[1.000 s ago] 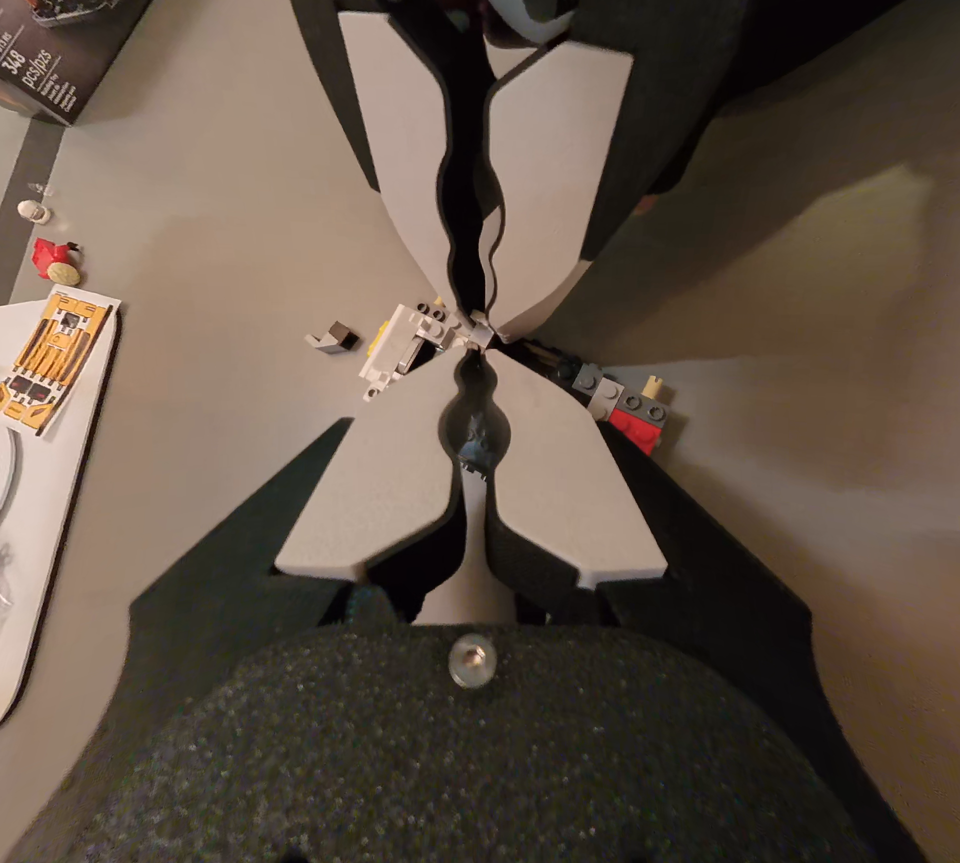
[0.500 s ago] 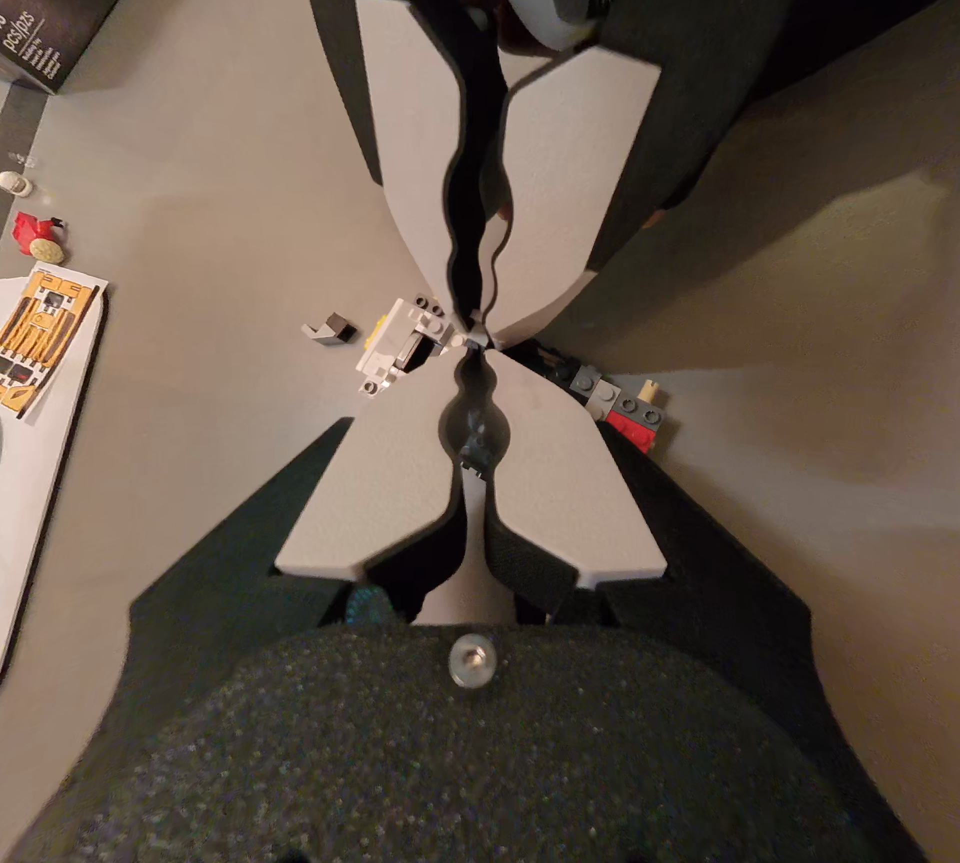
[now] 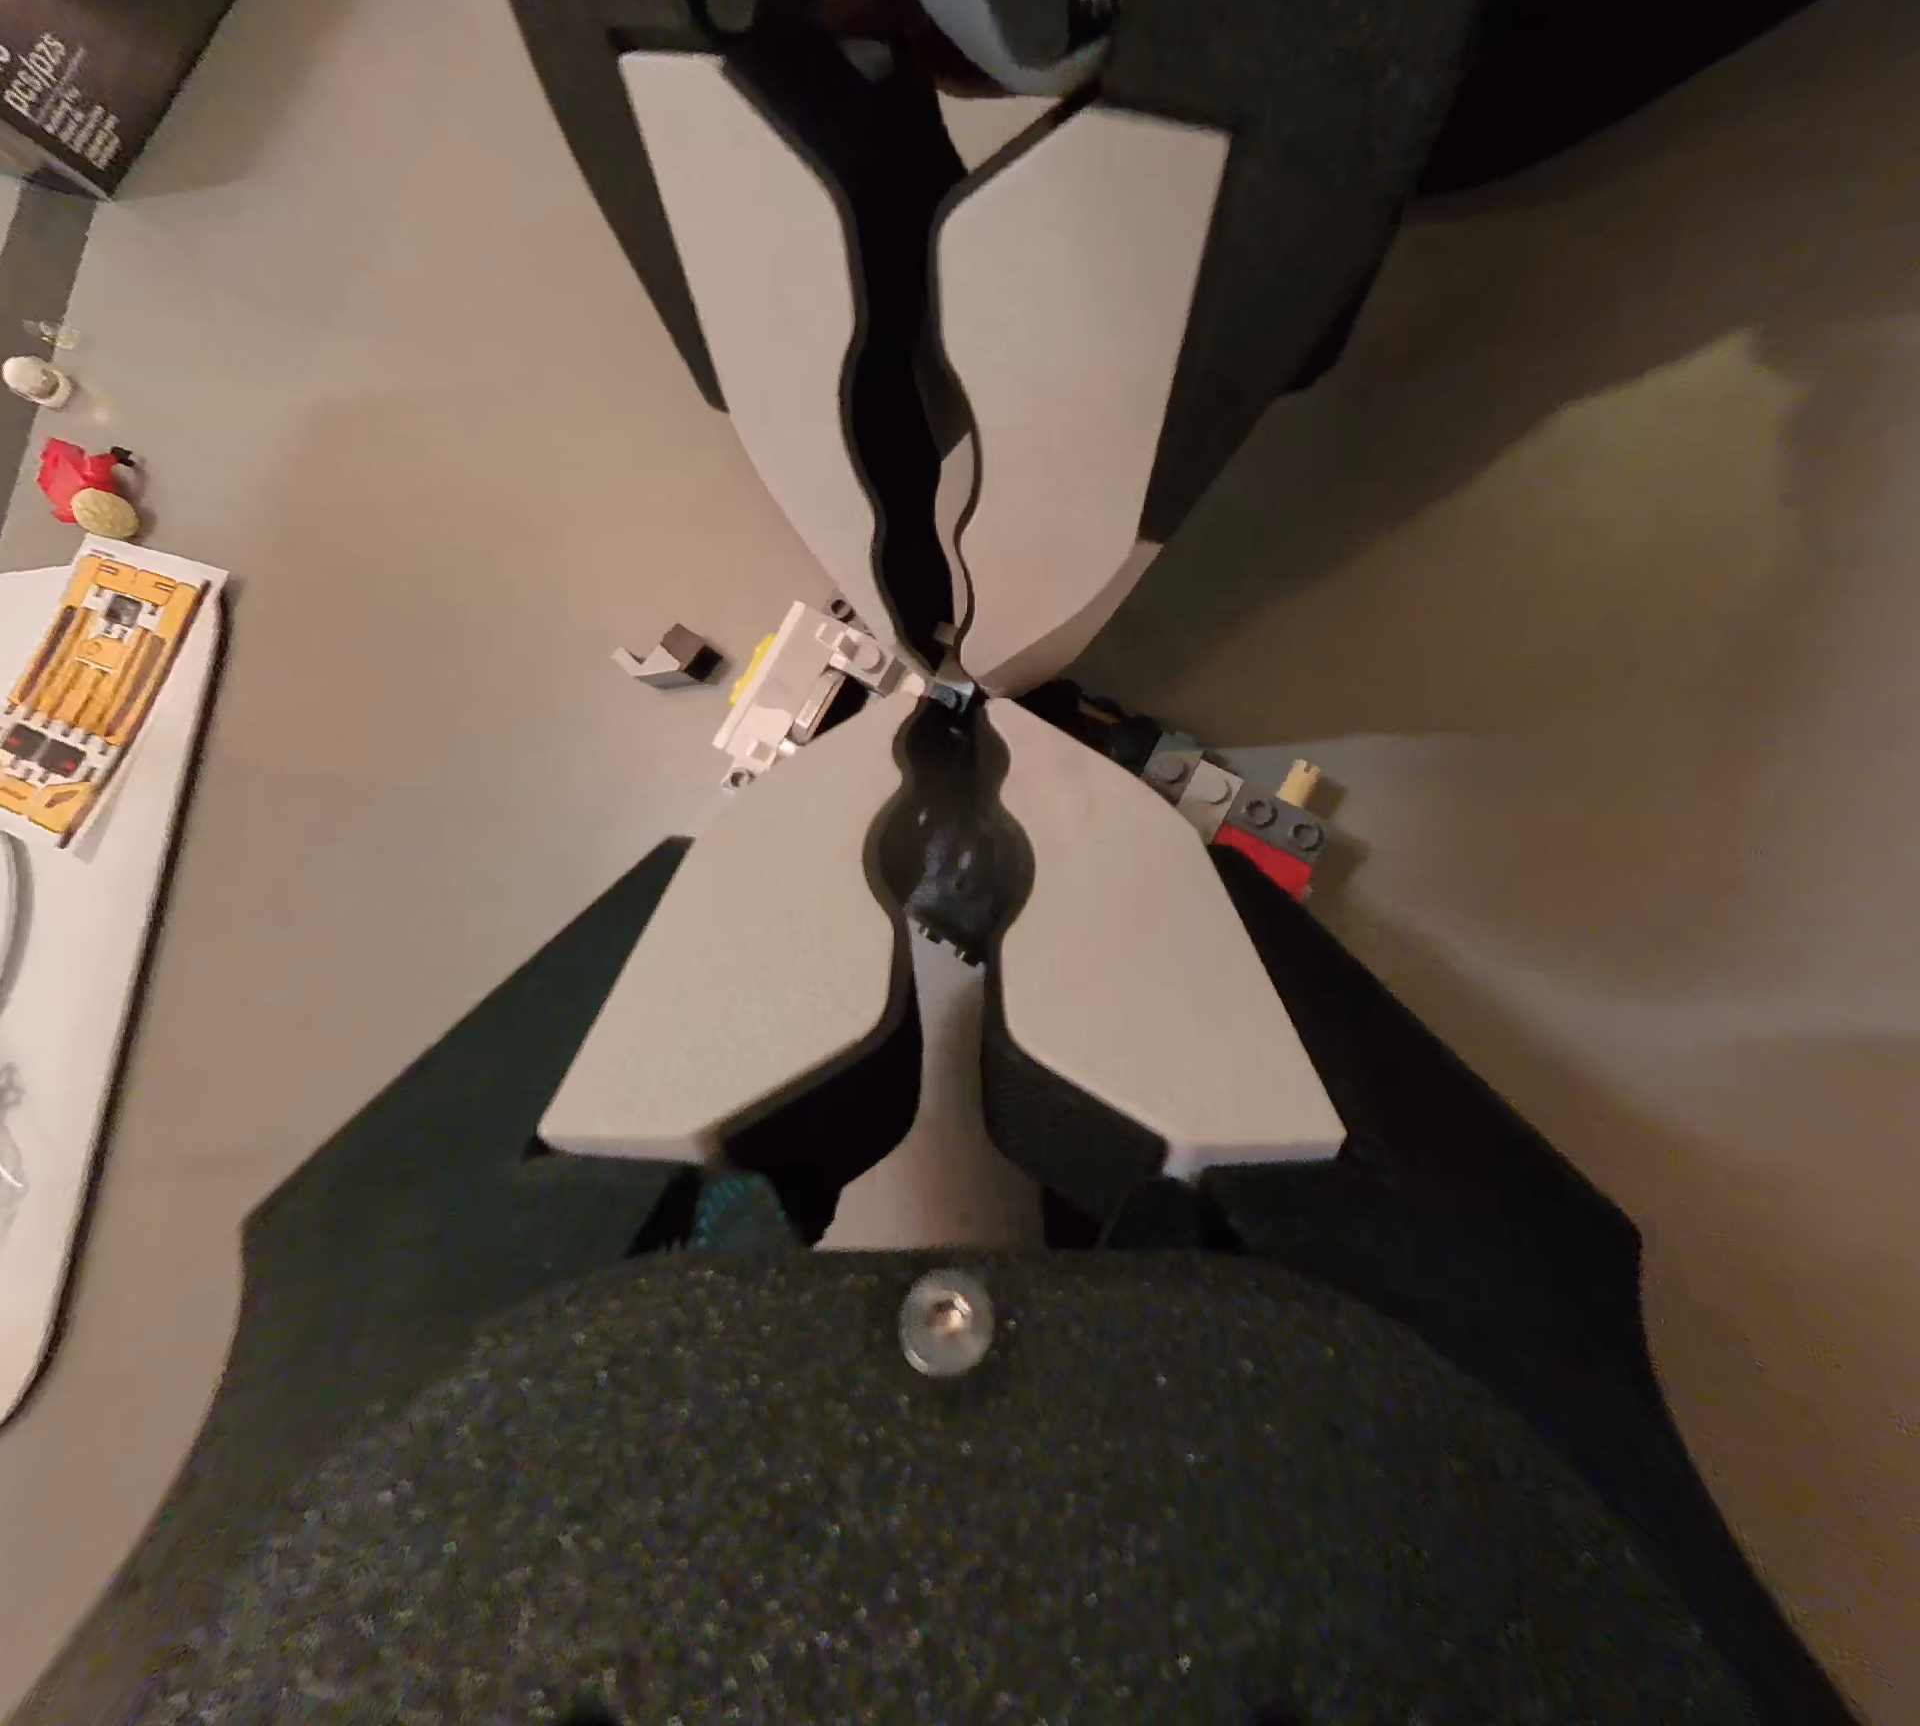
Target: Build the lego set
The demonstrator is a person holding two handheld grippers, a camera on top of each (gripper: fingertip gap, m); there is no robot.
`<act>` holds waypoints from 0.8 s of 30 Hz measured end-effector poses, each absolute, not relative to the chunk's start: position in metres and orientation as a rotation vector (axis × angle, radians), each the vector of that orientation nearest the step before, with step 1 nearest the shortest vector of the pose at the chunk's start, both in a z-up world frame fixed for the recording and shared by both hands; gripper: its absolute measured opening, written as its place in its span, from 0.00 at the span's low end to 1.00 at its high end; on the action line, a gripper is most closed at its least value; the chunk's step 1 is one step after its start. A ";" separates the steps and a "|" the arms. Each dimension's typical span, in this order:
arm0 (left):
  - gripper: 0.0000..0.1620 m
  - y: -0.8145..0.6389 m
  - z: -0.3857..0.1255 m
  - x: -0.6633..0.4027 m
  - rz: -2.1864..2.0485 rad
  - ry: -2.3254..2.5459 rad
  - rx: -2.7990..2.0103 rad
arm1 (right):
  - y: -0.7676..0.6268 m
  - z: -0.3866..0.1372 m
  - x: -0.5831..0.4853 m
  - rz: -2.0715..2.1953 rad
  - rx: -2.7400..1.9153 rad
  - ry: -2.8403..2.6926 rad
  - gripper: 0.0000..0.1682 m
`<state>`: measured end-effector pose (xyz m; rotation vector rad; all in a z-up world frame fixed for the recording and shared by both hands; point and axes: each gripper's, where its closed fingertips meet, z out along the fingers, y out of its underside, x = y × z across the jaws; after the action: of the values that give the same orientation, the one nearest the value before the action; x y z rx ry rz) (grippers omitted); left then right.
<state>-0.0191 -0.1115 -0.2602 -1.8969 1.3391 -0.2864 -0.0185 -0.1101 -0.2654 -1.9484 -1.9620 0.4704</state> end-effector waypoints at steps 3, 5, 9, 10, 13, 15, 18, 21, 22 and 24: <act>0.02 -0.111 -0.261 -0.020 -0.203 1.384 -1.865 | -0.110 -0.266 -0.019 0.463 -1.959 -1.975 0.04; 0.02 -0.110 -0.261 -0.021 -0.160 1.407 -1.850 | -0.110 -0.266 -0.019 0.461 -1.966 -1.975 0.04; 0.03 -0.110 -0.262 -0.022 -0.040 1.466 -1.810 | -0.110 -0.266 -0.019 0.455 -1.973 -1.970 0.04; 0.03 -0.110 -0.262 -0.022 -0.013 1.475 -1.799 | -0.110 -0.266 -0.019 0.453 -1.976 -1.966 0.04; 0.03 -0.110 -0.262 -0.022 0.013 1.479 -1.788 | -0.110 -0.266 -0.019 0.439 -1.976 -1.946 0.04; 0.03 -0.110 -0.262 -0.022 -0.008 1.468 -1.794 | -0.110 -0.266 -0.019 0.423 -1.970 -1.932 0.04; 0.03 -0.110 -0.262 -0.022 0.001 1.471 -1.786 | -0.110 -0.266 -0.019 0.412 -1.967 -1.913 0.04; 0.03 -0.110 -0.262 -0.022 0.045 1.487 -1.767 | -0.110 -0.266 -0.020 0.403 -1.960 -1.894 0.04; 0.03 -0.110 -0.262 -0.022 0.057 1.491 -1.764 | -0.110 -0.266 -0.020 0.405 -1.958 -1.885 0.04; 0.03 -0.109 -0.262 -0.022 0.064 1.491 -1.766 | -0.110 -0.266 -0.020 0.418 -1.952 -1.860 0.04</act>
<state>-0.0223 -0.1095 -0.2624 -1.7661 1.4906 0.0642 -0.0203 -0.1099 -0.2660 -1.9517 -1.8601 0.4184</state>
